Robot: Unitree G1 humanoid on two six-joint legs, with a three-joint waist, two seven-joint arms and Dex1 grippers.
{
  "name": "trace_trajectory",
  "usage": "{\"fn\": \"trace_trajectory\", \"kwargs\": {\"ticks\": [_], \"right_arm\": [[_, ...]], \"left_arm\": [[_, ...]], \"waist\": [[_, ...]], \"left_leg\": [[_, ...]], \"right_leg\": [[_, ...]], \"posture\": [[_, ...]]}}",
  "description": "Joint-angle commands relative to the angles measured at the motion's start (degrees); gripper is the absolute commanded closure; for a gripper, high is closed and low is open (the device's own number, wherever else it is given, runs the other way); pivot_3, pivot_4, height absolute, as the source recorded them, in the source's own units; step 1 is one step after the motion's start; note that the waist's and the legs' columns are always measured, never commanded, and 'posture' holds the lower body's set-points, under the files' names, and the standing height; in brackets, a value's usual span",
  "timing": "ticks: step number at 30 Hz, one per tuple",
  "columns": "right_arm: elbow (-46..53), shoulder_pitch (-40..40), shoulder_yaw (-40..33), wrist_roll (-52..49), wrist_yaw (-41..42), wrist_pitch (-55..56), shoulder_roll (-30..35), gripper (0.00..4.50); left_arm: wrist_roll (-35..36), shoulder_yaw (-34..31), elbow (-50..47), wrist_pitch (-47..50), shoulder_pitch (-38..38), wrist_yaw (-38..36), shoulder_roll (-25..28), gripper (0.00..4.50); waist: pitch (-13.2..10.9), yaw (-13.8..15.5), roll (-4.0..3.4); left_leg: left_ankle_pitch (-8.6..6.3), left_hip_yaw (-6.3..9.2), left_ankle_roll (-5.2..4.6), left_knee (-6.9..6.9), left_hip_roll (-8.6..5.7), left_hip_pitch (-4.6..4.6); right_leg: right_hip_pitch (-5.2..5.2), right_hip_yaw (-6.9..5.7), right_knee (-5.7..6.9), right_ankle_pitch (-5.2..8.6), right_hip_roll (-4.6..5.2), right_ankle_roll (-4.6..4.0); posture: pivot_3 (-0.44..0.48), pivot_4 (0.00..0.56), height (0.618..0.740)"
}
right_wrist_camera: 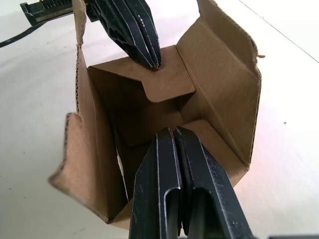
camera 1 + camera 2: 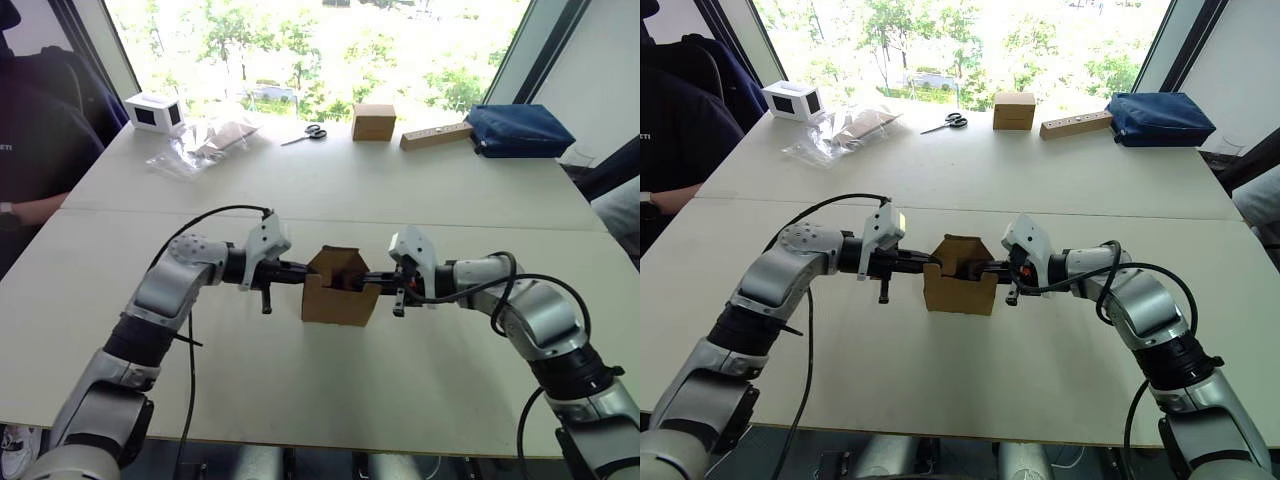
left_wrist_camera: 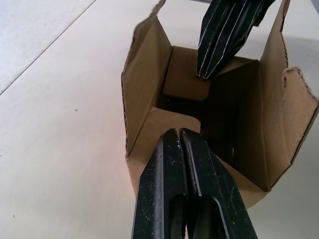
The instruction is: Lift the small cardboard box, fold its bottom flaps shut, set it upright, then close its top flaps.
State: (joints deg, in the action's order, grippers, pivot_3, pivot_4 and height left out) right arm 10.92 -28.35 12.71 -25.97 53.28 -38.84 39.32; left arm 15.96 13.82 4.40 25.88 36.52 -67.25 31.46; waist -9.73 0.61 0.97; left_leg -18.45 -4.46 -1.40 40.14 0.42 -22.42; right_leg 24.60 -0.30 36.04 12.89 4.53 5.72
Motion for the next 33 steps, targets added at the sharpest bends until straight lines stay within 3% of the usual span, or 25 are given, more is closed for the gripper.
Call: {"fn": "trace_trajectory", "kwargs": {"ticks": [1,16,21,27,30,33], "right_arm": [[-0.2,-1.0,-1.2,0.5,0.5,0.1,-0.3,4.50],[-1.6,-1.6,-2.1,1.4,0.3,0.4,-1.8,4.50],[-0.2,-1.3,-5.3,-2.1,0.9,-0.9,-2.3,4.50],[0.9,-1.4,-10.1,-4.8,0.5,-2.9,-1.3,4.50],[2.5,-0.7,-15.4,-7.7,-0.8,-5.2,-0.2,4.50],[4.6,-0.5,-20.8,-10.9,-3.8,-7.4,-0.3,4.50]], "left_arm": [[-1.0,0.5,0.6,-0.7,0.7,0.2,-0.4,4.47],[-1.2,0.1,0.6,-0.8,0.9,0.5,-1.3,4.47],[3.4,-3.8,0.0,2.6,2.8,1.0,-2.8,4.47],[9.2,-8.6,-0.3,7.7,5.2,-1.4,-0.4,4.47],[11.3,-12.5,5.4,8.3,9.3,-0.9,0.0,4.47],[8.7,-13.7,15.1,3.9,13.6,2.4,-2.1,4.47]], "waist": [[0.0,0.0,0.00],[0.0,0.0,0.00],[0.0,0.0,0.00],[0.0,-0.3,0.00],[0.0,-0.3,0.00],[0.0,0.0,0.00]], "left_leg": [[0.00,0.00,0.00,0.00,0.00,0.00],[0.00,0.01,0.00,0.00,0.00,0.00],[0.00,0.01,0.00,0.00,0.00,-0.01],[0.00,0.02,0.00,-0.01,0.02,-0.02],[0.00,0.03,0.00,-0.02,0.04,-0.02],[0.00,0.05,0.00,-0.01,0.02,-0.02]], "right_leg": [[0.00,0.00,0.00,0.00,0.00,0.00],[0.00,0.00,0.00,0.00,0.00,0.00],[0.00,0.00,0.00,0.00,0.01,0.00],[0.02,-0.02,-0.01,0.00,0.00,0.00],[0.03,-0.03,-0.01,0.00,-0.01,0.00],[0.02,-0.06,-0.01,0.00,0.00,0.01]], "posture": [[0.000,0.150,0.740],[0.000,0.150,0.740],[0.000,0.150,0.740],[0.000,0.150,0.740],[0.000,0.150,0.740],[0.000,0.150,0.740]]}}
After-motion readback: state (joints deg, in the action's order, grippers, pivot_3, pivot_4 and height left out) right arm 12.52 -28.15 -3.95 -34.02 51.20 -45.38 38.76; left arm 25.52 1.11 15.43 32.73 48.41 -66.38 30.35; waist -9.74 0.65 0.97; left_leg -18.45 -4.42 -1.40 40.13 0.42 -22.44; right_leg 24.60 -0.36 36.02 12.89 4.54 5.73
